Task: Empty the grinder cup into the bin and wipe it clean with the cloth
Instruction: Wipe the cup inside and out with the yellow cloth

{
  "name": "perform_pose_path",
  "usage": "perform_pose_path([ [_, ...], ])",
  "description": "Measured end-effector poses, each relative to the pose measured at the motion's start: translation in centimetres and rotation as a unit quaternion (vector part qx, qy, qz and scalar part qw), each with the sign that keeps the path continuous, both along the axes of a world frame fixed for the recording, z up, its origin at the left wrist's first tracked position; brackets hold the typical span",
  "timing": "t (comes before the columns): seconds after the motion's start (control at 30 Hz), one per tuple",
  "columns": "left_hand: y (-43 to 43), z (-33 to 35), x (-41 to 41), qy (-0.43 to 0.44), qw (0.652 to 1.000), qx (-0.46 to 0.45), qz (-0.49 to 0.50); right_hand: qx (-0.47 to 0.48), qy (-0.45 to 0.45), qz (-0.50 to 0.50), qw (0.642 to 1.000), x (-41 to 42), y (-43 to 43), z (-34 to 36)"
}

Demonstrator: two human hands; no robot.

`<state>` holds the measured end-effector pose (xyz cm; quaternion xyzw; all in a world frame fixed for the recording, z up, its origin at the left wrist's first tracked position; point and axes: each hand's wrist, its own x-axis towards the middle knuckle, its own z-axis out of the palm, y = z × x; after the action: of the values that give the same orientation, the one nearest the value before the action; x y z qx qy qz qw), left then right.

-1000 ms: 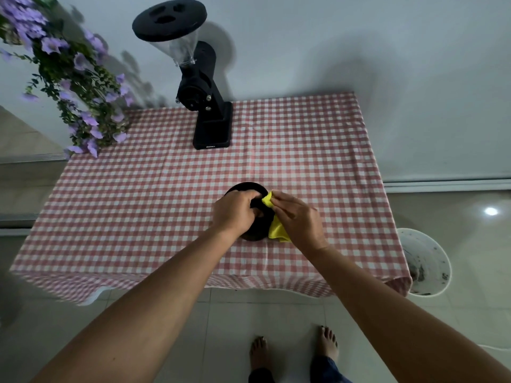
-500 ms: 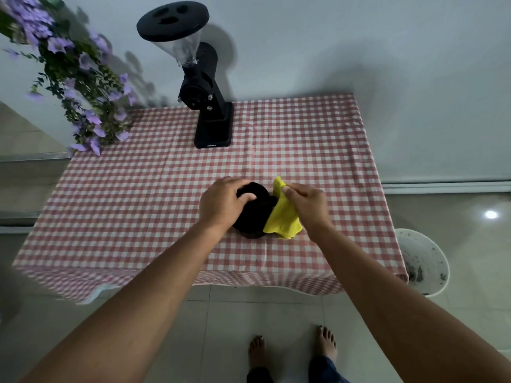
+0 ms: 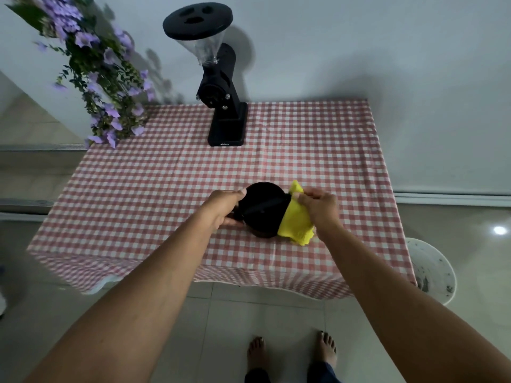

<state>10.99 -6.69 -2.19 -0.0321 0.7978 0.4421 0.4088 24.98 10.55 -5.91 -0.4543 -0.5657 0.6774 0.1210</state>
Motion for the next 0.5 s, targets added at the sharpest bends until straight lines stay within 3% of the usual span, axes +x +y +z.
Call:
perform_pose_path([
  [0.13,-0.6,0.4,-0.1,-0.046,0.999,0.005,-0.020,0.033,0.038,-0.039,0.998,-0.4,1.5,1.9],
  [0.27,-0.5,-0.2,0.1,-0.030,0.999,-0.015,-0.042,0.152,0.026,0.116,0.981,-1.3,1.1,3.0],
  [0.37,-0.7,-0.3,0.3,-0.072,0.996,-0.009,-0.052,0.143,0.001,0.259,0.955,-1.3,-0.2,1.9],
  [0.43,-1.0,-0.6,0.2,-0.100,0.993,-0.014,-0.062,0.106,0.002,0.277,0.955,-0.9,-0.8,1.0],
  [0.5,-1.4,-1.3,0.1,-0.103,0.993,-0.004,-0.059,0.131,-0.009,0.268,0.954,-0.6,-1.1,0.5],
])
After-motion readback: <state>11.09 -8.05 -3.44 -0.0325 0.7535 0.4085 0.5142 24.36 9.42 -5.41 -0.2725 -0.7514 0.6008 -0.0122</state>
